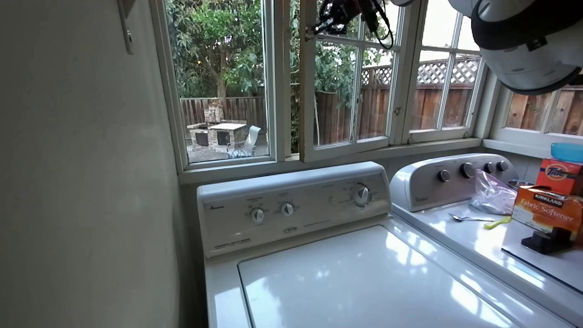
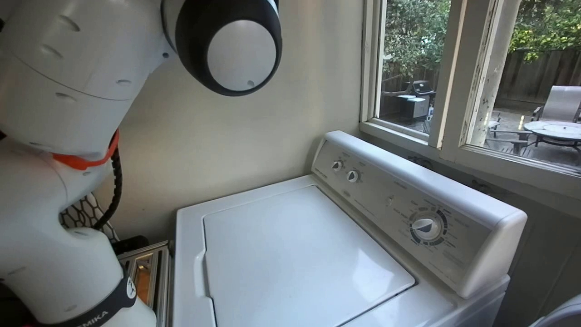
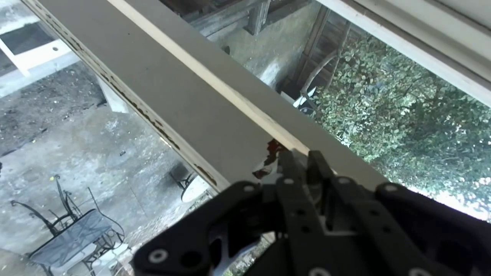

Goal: Open the window.

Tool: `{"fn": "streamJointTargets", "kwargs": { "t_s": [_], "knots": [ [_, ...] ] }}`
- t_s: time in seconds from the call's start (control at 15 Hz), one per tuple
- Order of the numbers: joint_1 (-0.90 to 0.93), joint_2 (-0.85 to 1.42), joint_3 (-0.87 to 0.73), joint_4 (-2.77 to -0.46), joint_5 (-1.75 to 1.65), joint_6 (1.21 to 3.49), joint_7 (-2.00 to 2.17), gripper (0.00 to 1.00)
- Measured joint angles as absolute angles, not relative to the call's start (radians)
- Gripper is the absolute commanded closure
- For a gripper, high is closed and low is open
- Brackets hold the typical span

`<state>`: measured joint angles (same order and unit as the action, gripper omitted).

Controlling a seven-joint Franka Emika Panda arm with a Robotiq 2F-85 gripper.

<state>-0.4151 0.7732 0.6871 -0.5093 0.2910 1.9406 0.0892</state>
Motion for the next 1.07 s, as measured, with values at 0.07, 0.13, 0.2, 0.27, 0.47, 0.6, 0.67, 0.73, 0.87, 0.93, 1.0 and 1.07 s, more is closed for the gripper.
{"fn": "streamJointTargets", "kwargs": {
  "t_s": [0.07,0.13,0.2,0.27,0.47,0.6,0.67,0.73,0.87,0.93,1.0,1.07],
  "knots": [
    [-0.424,0.767,0.689,-0.505,0.292,1.904,0.089,0.97],
    [-0.433,0.762,0.690,-0.500,0.292,1.869,0.089,0.97],
    [-0.441,0.757,0.692,-0.495,0.292,1.834,0.089,0.97],
    [-0.435,0.755,0.664,-0.473,0.310,1.787,0.089,0.97],
    [-0.410,0.743,0.546,-0.406,0.375,1.649,0.082,0.97],
    [-0.406,0.729,0.485,-0.390,0.416,1.584,0.062,0.97],
    [-0.405,0.723,0.459,-0.384,0.432,1.554,0.052,0.97],
    [-0.405,0.719,0.439,-0.376,0.445,1.528,0.044,0.97],
    [-0.404,0.715,0.409,-0.365,0.465,1.493,0.021,0.97],
    [-0.401,0.715,0.399,-0.364,0.472,1.493,0.007,0.97],
    [-0.400,0.715,0.391,-0.363,0.479,1.493,-0.010,0.97],
    [-0.399,0.715,0.385,-0.363,0.486,1.492,-0.029,0.97]
  ]
}}
